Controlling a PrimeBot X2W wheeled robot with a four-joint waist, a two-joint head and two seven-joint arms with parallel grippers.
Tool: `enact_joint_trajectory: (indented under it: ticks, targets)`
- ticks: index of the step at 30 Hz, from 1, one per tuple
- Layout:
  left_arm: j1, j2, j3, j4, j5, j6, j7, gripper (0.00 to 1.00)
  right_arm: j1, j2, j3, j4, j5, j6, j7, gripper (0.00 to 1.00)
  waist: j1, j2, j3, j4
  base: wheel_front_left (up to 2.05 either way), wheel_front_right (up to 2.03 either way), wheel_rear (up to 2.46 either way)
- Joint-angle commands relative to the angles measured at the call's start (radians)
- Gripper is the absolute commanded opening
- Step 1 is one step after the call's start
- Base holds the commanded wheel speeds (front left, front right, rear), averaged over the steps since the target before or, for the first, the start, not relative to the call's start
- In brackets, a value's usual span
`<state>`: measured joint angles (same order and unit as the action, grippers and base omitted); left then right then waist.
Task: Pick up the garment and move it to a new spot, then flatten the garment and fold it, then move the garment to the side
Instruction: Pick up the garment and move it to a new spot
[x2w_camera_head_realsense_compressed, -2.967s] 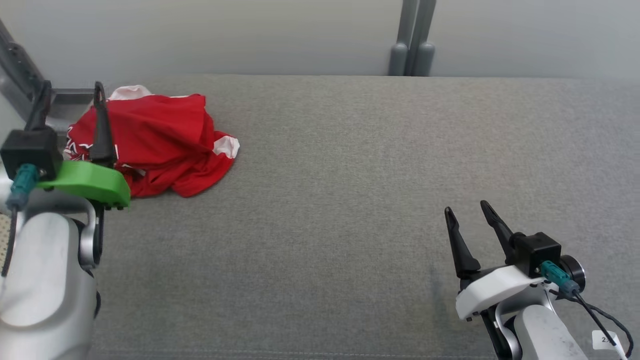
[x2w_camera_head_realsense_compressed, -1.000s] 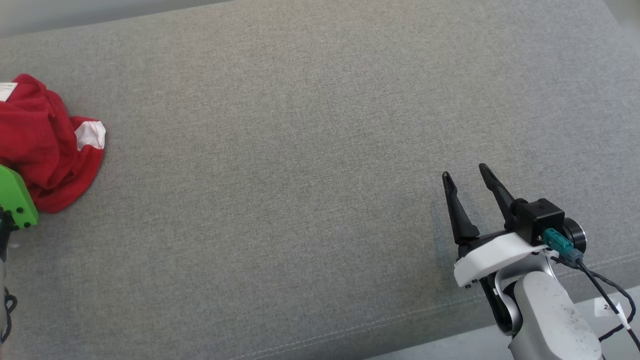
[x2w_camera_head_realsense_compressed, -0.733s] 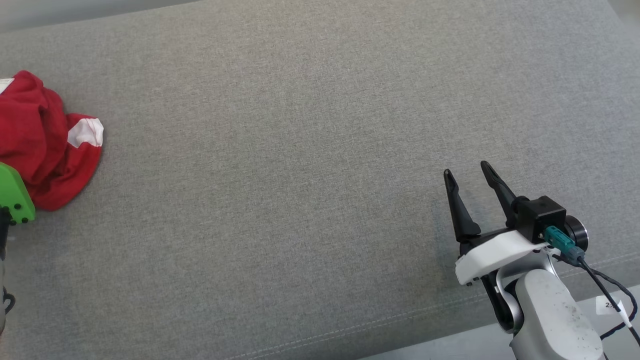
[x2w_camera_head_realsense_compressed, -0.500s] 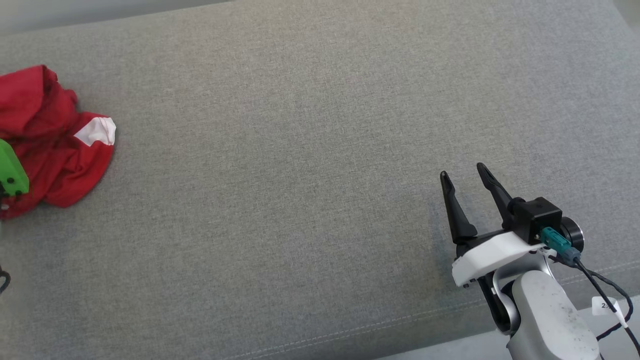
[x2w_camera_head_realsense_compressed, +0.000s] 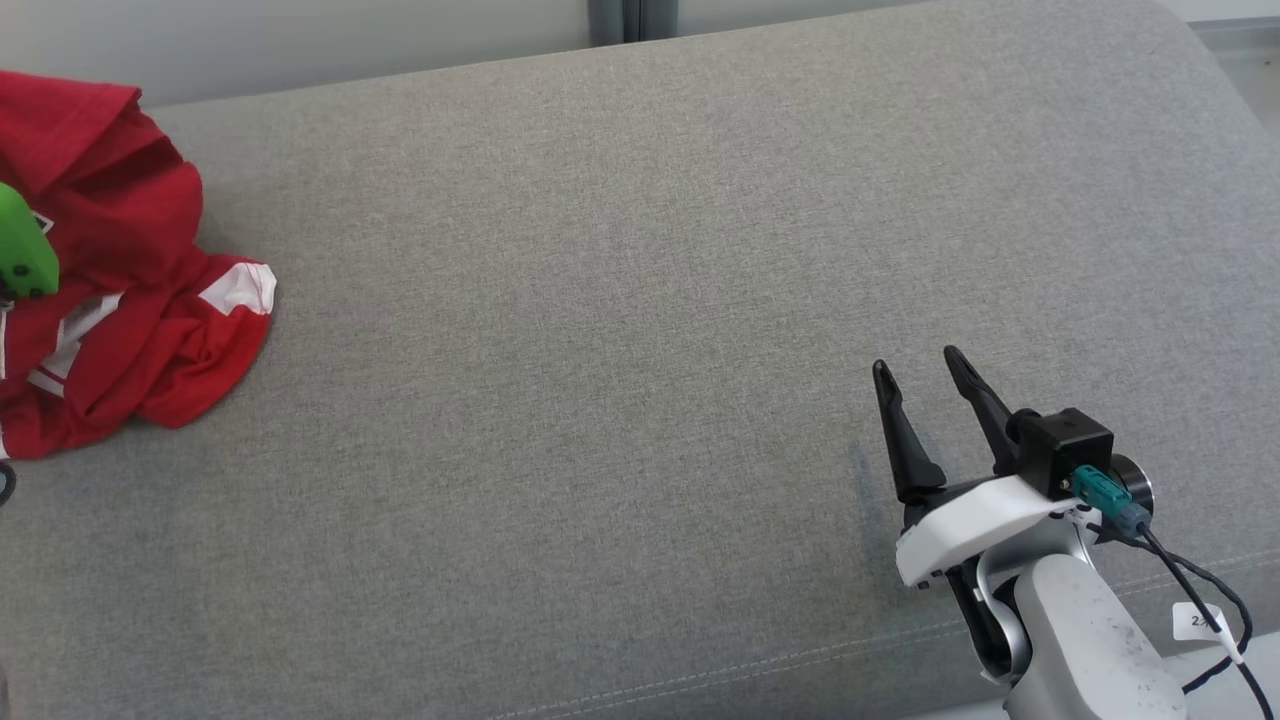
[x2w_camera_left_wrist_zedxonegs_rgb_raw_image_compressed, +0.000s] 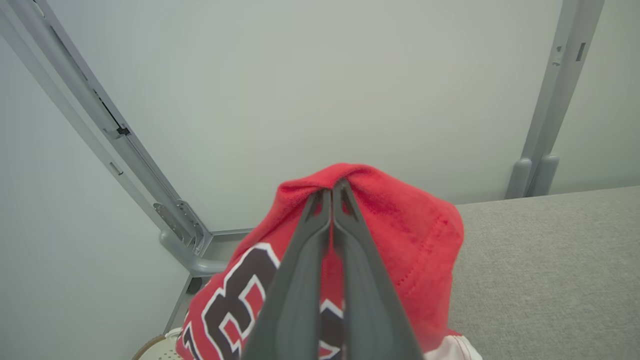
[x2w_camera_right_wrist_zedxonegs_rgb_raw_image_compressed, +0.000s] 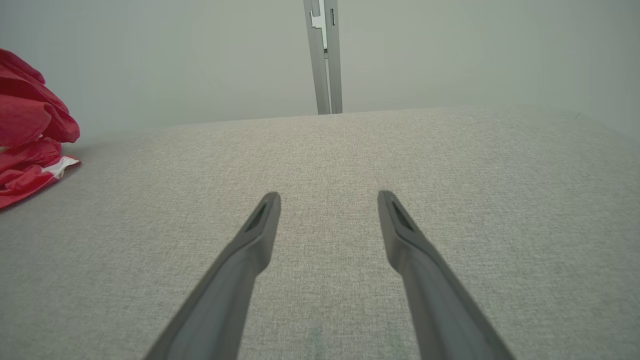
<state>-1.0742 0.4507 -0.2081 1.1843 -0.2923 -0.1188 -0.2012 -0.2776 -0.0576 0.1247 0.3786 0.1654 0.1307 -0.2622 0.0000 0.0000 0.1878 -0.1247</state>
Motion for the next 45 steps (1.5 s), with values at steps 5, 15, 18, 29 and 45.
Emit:
enact_joint_trajectory:
  ticks: [5,15,18,29,45]
  targets:
    - [-0.044,-0.026,-0.038,-0.051,0.007,-0.008,-0.024,0.0,0.014,0.002,-0.007,0.007,0.008,0.0,-0.005,1.0,0.0,0.0,-0.025,0.003,0.0,0.0,0.0]
    - [-0.049,-0.083,-0.126,-0.233,-0.061,-0.011,-0.015,0.0,0.03,0.006,-0.006,0.006,0.024,0.0,-0.005,1.0,0.0,0.0,-0.059,-0.024,0.0,0.0,0.0]
    - [-0.027,-0.087,-0.158,-0.309,-0.083,-0.011,0.005,0.0,0.035,0.006,-0.008,0.003,0.028,0.0,-0.005,1.0,0.0,0.0,-0.067,-0.039,0.0,0.0,0.0]
    - [0.047,-0.069,-0.254,-0.647,-0.113,-0.006,0.113,0.0,0.044,0.007,-0.008,-0.002,0.052,0.0,-0.005,1.0,0.0,0.0,-0.074,-0.094,0.0,0.0,0.0]
    - [0.204,-0.118,-0.388,-0.99,-0.125,0.013,0.273,0.0,0.028,0.007,-0.005,-0.013,0.07,0.0,-0.005,1.0,0.0,0.0,-0.046,-0.133,0.0,0.0,0.0]
